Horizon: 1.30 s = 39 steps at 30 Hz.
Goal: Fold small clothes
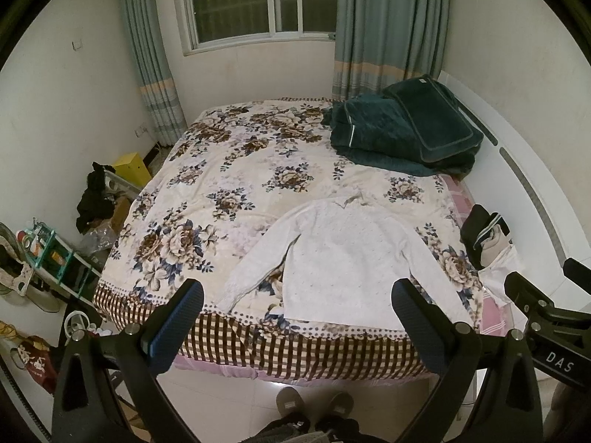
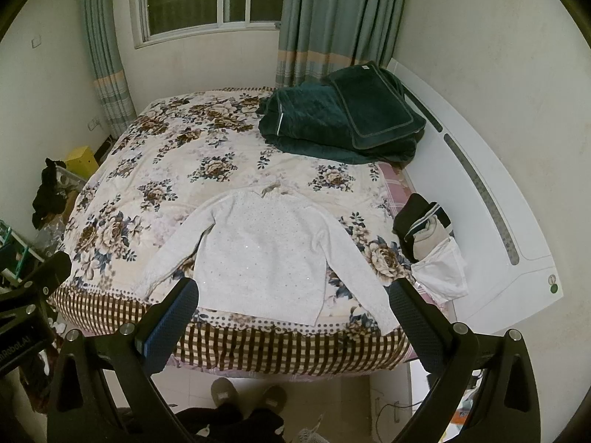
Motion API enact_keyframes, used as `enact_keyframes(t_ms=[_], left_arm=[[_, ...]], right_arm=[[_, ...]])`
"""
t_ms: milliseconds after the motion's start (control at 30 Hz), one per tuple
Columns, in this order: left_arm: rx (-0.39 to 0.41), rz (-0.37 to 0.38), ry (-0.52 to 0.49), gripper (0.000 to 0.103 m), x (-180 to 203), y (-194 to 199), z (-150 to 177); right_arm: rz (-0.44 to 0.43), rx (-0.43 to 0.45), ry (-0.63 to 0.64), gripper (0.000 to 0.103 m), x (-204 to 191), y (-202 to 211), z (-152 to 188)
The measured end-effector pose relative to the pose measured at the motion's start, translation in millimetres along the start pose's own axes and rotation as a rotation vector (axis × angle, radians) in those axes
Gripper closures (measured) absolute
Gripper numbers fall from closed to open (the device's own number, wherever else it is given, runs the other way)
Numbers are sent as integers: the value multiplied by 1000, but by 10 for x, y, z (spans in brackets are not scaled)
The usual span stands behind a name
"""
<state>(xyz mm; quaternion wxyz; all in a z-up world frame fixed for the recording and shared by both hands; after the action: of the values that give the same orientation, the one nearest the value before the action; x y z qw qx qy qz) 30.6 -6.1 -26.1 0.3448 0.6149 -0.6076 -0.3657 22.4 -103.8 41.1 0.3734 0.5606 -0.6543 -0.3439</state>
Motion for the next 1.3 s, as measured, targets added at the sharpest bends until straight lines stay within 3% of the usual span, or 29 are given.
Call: enact_keyframes(t_ms=[167, 300, 400, 500, 733, 800, 867, 1100, 1233, 1300], left_arm=[[-7, 9, 3, 0, 57, -73, -93], [22, -17, 5, 0, 10, -288, -253], [84, -59, -12, 0, -4, -564, -386], [91, -69, -29, 0, -29, -960, -495], [21, -66, -73, 0, 125, -2066, -552], [-10, -89, -85, 0, 240, -2456, -542], [-51, -118, -95, 0, 325, -2784, -480], [-235, -201, -88, 0, 647, -4082, -261], [-374, -256, -59, 0, 724, -4792, -45], [-416, -280, -51, 0, 761, -5044, 33]], right_arm=[[-1, -2, -6, 0, -58, 3, 42], [-13, -18, -55, 0, -167, -13, -115], [-41, -52, -128, 0, -105, -301, -153], [-41, -96, -222, 0, 108, -752, -130], [75, -244, -533, 3, 1244, -2329, 351], [77, -305, -643, 30, 1685, -2833, 603], [46, -380, -750, 37, 2118, -3347, 875], [-46, -503, -1166, 32, 3635, -5213, 1895], [-15, -577, -1283, 32, 4102, -6147, 2430], [-20, -603, -1310, 32, 4152, -6468, 2598]])
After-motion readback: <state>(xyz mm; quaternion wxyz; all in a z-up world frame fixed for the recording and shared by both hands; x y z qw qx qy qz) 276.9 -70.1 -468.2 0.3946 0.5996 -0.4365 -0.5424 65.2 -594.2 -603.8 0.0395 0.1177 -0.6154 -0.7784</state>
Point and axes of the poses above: each gripper's, at about its wrist camera, not at the fingertips, and y roughly against the way its jaws point, x to its right, z to its underside, the point moved 5 cm from there along -y, roughly the way its jaws point, and after that the axes turned 8 degrees about -x, right-handed, at the moved point
